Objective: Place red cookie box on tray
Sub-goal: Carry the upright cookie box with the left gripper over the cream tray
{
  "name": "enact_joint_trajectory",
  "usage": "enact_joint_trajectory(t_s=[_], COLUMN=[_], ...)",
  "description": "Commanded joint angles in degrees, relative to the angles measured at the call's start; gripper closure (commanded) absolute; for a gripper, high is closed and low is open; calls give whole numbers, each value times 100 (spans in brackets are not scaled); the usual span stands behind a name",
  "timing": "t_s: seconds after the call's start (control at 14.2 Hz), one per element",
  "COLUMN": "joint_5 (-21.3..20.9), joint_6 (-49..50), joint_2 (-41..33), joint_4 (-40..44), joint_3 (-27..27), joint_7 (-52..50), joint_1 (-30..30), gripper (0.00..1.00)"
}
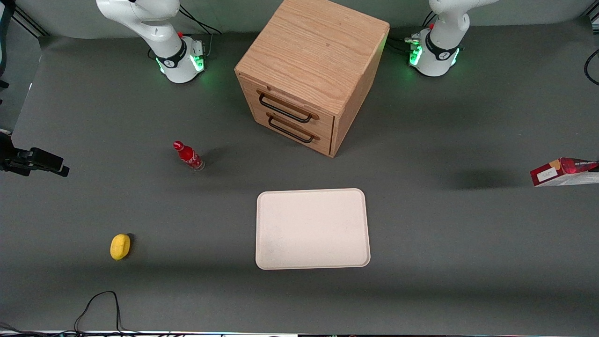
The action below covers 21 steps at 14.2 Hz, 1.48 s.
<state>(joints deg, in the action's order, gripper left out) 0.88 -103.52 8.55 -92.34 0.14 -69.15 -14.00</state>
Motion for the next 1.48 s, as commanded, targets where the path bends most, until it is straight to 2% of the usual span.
enact_joint_trajectory(t_s=[0.0, 0.35, 0.57, 0.92, 1.06, 1.27, 1.41], joint_5=[-79, -62, -62, -70, -193, -728, -756], joint_6=[209, 718, 1000, 1335, 1256, 1186, 1037], joint_2=[85, 225, 585, 1235, 1376, 1570, 1614], joint_4=[427, 1006, 1481, 2290, 2457, 2563, 2555], joint_3=[-5, -155, -259, -1068, -1095, -1095, -1104], joint_7=[602, 1903, 2134, 3144, 3241, 3426, 3740], joint_1=[458, 1468, 2145, 2612, 3015, 3683, 3764], gripper=[100, 100, 100, 100, 100, 100, 100])
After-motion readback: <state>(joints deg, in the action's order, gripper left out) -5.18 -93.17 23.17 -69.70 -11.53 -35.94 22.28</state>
